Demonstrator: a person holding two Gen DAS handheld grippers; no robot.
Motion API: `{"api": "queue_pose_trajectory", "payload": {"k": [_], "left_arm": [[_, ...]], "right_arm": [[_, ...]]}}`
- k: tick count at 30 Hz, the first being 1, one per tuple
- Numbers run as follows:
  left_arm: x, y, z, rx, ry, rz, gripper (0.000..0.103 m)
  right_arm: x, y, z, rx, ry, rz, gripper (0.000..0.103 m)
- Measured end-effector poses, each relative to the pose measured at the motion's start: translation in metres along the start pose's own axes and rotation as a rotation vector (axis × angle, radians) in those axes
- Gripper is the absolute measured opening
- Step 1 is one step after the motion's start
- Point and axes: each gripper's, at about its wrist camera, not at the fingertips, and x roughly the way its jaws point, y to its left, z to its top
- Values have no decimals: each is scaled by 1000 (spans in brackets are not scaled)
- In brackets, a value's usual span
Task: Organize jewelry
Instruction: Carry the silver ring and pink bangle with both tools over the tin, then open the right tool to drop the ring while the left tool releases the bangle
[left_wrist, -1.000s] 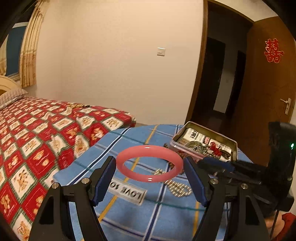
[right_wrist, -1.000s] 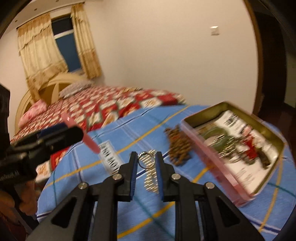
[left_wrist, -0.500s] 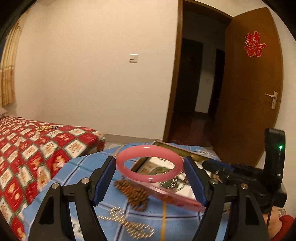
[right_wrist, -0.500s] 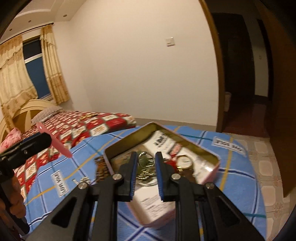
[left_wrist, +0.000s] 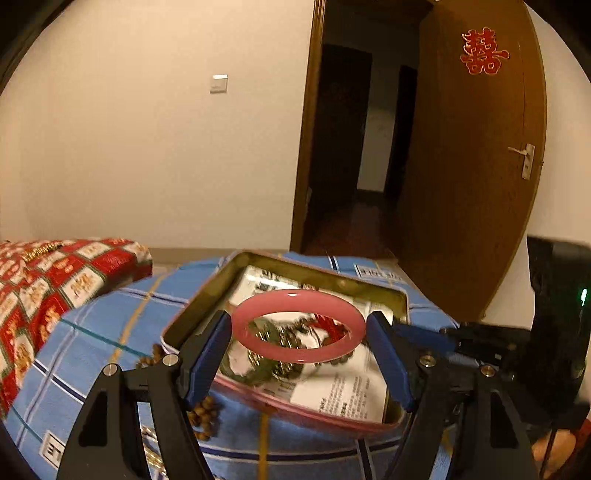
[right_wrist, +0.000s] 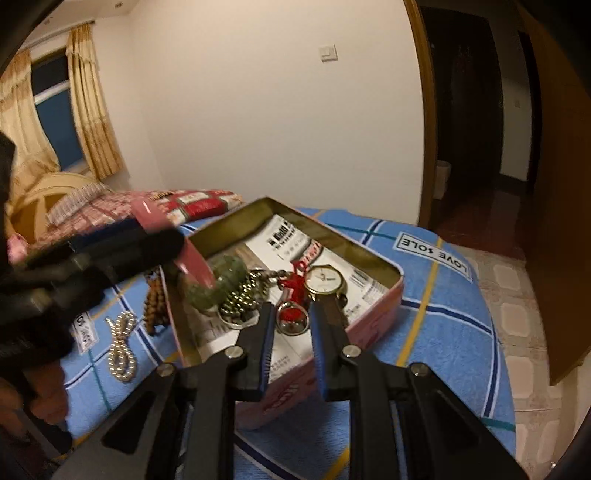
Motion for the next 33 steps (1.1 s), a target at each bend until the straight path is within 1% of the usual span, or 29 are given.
{"api": "queue_pose_trajectory", "payload": {"k": [3,7,10,15,20,22,24,25,26,27,28,29,31,33], "left_arm": [[7,-1,-5,5,30,-8,75],[17,-1,-13,-2,66,-22,75],[23,-2,-17,-5,85,-14,76],[26,0,-21,-15,98,-19,75],[27,-1,-21,-6,98,-3,75],[26,-1,-20,-4,99,0,75],[26,1,-20,-15,100,-6,75],[25,2,-20,-26,98,-12,76],[23,4,-19,-40,96,-20,76],[23,4,-19,-47,95,-23,77],[22,4,-19,-48,94,-22,77],[21,3,-19,-45,93,-20,77],[21,1,-20,-38,92,-14,77],[17,0,-22,-30,82,3,77]], "right_arm": [[-1,-4,0,17,-1,20,23],[-1,-2,0,9,3,25,23],[-1,-1,0,8,4,27,23],[1,-1,0,3,4,20,23],[1,-2,1,9,1,22,24],[1,-3,1,21,-7,19,26],[-2,-6,1,36,-24,10,32],[-5,-7,2,43,-38,1,40],[-9,-10,2,54,-61,-15,52],[-13,-12,3,67,-82,-33,60],[-18,-16,3,87,-110,-52,75],[-22,-20,3,109,-138,-62,85],[-30,-27,4,142,-184,-99,88],[-31,-33,4,166,-191,-134,88]]}}
